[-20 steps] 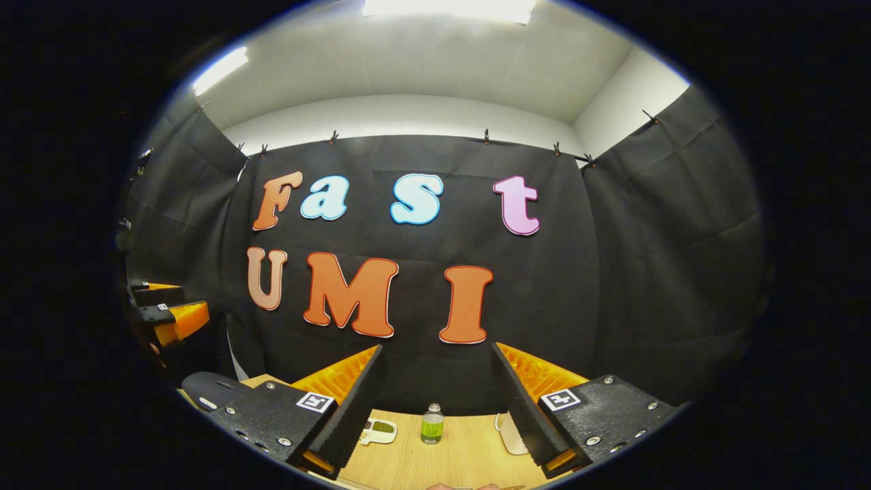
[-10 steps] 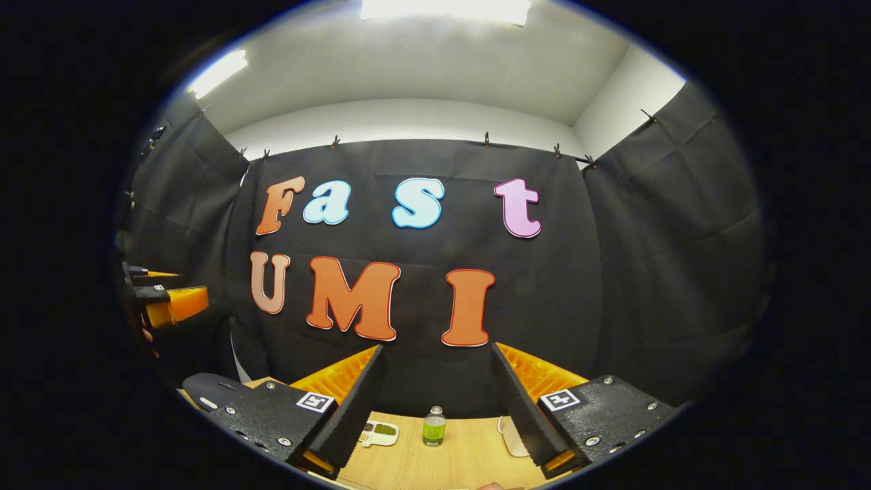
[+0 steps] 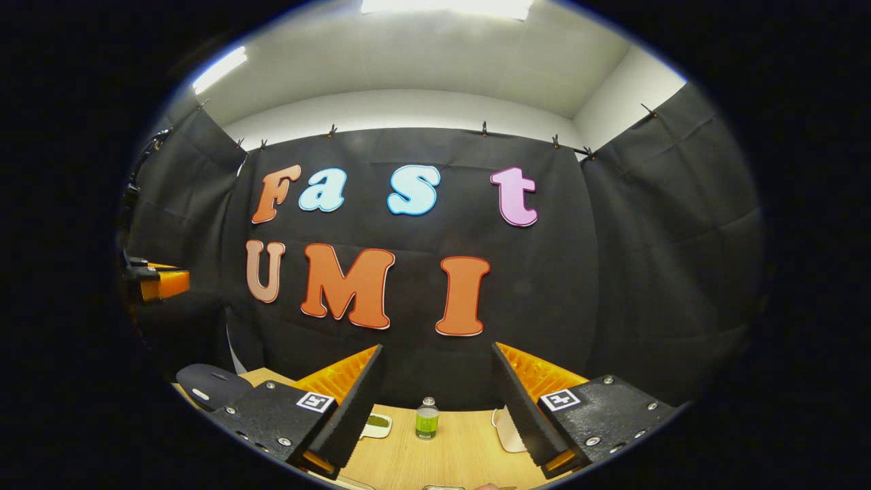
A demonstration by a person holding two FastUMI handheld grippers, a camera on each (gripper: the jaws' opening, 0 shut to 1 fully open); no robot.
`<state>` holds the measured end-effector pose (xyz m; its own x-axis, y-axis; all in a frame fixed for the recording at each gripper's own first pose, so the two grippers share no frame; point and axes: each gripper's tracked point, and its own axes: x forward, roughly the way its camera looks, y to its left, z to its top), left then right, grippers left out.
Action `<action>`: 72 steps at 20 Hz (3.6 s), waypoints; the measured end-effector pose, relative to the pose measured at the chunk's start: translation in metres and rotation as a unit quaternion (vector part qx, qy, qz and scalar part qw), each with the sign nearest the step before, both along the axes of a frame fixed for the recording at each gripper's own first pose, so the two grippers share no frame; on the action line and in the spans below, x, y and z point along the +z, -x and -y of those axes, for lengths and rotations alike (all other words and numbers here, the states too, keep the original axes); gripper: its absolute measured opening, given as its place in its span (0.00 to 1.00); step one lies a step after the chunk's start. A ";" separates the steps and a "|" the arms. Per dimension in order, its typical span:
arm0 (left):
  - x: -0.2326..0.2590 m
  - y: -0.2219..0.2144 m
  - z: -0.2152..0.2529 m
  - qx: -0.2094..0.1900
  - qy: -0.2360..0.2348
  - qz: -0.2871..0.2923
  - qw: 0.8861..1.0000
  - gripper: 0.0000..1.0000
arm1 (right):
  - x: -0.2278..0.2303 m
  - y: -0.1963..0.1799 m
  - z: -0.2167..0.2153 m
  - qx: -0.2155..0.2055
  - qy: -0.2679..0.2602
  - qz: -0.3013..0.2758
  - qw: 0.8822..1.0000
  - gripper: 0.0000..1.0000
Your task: Close the left gripper, press the button to open the rice cooker; take a wooden spoon from the chopstick holder with the right hand, scoop a spoonful of rice and pour it into the rice cooker, then put the wooden spoon back into the chopstick holder.
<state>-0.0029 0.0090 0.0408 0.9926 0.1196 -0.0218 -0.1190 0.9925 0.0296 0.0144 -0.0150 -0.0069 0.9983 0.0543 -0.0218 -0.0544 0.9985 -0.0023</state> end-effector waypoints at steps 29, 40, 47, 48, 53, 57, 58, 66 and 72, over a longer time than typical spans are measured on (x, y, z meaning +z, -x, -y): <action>-0.306 0.041 -0.042 0.042 0.216 -0.604 0.766 0.05 | -0.104 0.041 0.053 -0.083 0.003 -0.167 0.983 0.94; -0.258 0.038 -0.038 0.014 0.104 -0.498 0.861 0.06 | -0.135 0.039 0.050 -0.074 -0.011 -0.209 0.975 0.95; -0.173 0.000 -0.064 0.073 0.036 -0.341 0.936 0.05 | -0.153 0.041 0.051 -0.067 -0.007 -0.226 0.972 0.94; -0.163 -0.004 -0.063 0.080 0.043 -0.325 0.942 0.03 | -0.159 0.042 0.053 -0.070 -0.005 -0.232 0.970 0.94; -0.110 -0.013 -0.051 0.059 0.004 -0.221 0.974 0.06 | -0.186 0.053 0.057 -0.072 -0.003 -0.265 0.962 0.94; -0.088 -0.013 -0.007 0.001 -0.016 -0.182 0.983 0.44 | -0.218 0.066 0.066 -0.077 0.004 -0.299 0.951 0.94; -0.083 -0.012 -0.004 -0.002 -0.022 -0.173 0.985 0.57 | -0.223 0.069 0.069 -0.081 0.005 -0.304 0.949 0.94; -0.061 -0.010 0.010 -0.021 -0.064 -0.110 0.992 0.84 | -0.254 0.076 0.099 -0.113 -0.002 -0.331 0.937 0.94; -0.053 0.001 0.024 -0.023 -0.089 -0.083 0.992 0.88 | -0.298 0.087 0.103 -0.124 -0.057 -0.376 0.917 0.92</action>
